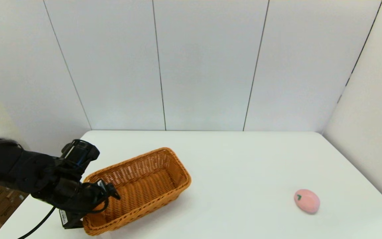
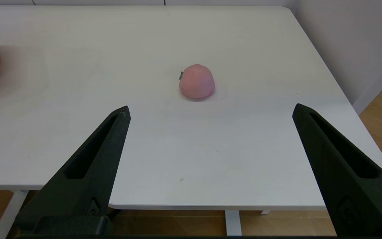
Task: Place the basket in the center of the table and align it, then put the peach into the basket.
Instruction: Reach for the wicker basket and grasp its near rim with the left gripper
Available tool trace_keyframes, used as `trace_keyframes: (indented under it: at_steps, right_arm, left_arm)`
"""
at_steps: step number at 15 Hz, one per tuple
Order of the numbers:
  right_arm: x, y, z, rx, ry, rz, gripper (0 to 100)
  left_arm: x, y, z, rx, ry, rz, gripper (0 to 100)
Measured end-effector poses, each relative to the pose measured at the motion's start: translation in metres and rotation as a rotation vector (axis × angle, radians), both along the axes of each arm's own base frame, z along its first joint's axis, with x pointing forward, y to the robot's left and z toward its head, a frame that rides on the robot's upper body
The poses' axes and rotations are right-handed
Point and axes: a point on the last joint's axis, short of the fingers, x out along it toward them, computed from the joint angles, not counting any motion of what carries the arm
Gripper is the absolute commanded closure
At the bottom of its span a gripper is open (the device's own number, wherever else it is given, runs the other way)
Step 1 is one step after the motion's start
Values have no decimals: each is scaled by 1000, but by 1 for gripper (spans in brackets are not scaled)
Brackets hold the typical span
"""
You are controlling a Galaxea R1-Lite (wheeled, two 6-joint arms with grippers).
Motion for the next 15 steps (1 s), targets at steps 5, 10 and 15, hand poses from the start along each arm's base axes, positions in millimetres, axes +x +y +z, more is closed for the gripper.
trace_keyframes:
  at_steps: [5, 10, 15]
  right_arm:
    - [0, 0, 0, 0, 0, 0, 0]
    - [0, 0, 0, 0, 0, 0, 0]
    - [0, 0, 0, 0, 1, 0, 0]
  left_arm:
    - [12, -1, -18, 19, -8, 8, 100]
    - [15, 1, -16, 29, -37, 16, 100]
    - [8, -3, 9, 10, -125, -7, 100]
